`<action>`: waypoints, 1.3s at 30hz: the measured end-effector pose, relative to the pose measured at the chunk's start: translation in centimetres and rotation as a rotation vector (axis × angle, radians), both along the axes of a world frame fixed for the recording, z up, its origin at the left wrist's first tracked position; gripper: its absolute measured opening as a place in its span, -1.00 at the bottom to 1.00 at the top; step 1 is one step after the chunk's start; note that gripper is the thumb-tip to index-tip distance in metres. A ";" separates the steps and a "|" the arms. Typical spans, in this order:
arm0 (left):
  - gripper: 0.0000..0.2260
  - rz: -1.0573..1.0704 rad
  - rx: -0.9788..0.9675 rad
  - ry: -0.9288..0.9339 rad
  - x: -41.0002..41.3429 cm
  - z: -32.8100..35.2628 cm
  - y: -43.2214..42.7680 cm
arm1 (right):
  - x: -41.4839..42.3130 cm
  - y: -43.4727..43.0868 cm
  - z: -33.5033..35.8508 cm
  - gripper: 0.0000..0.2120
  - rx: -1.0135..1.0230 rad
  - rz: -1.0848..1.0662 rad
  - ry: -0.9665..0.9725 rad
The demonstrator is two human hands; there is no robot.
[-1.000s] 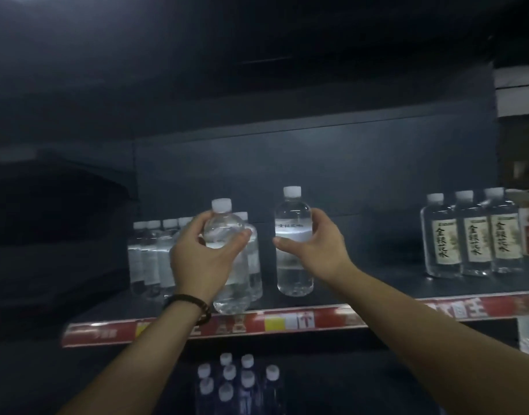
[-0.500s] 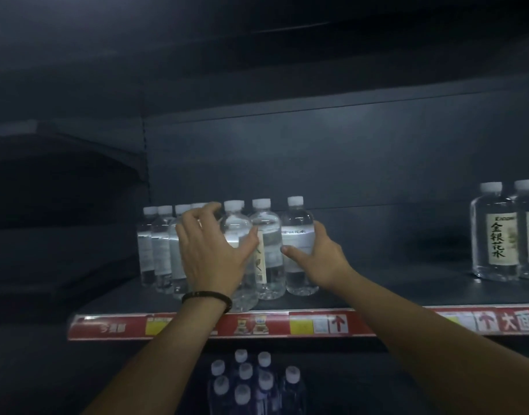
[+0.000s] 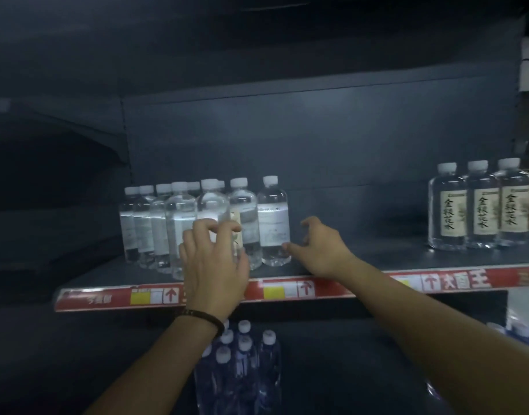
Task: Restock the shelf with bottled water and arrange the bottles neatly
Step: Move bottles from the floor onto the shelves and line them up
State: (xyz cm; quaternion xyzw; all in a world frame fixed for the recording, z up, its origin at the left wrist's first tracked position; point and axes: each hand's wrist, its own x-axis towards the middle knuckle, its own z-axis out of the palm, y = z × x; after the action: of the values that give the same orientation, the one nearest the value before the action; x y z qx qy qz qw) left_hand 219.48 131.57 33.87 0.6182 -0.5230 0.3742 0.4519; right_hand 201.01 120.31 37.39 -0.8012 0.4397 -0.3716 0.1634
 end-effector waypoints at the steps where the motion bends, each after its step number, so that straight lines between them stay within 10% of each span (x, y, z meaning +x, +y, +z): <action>1: -0.72 -0.077 0.006 0.001 -1.6 -0.2 0.7 | -1.3 0.9 -0.3 -0.35 -0.051 -0.003 -0.016; 6: -0.82 -0.683 0.296 0.081 -13.3 -4.3 3.4 | -12.1 6.1 -4.7 -0.81 -0.167 -0.041 -0.045; 14: -0.92 -1.184 0.859 0.193 -32.2 -18.6 2.8 | -36.2 14.4 -19.2 -0.96 -0.044 -0.416 0.079; 28: -0.88 -1.254 1.698 0.137 -56.5 -50.6 4.0 | -63.1 32.5 -54.5 -0.87 0.820 -1.224 -0.115; 39: -0.34 -1.108 1.796 0.272 -67.8 -65.7 8.4 | -61.1 32.8 -68.7 -0.28 0.806 -1.290 -0.176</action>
State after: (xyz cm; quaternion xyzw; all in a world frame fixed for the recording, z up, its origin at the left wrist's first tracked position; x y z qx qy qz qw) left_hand 151.66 139.99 -31.88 0.4373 -0.7610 -0.4792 -0.0079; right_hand 139.92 153.09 -31.32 -0.2318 0.9073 -0.2666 0.2282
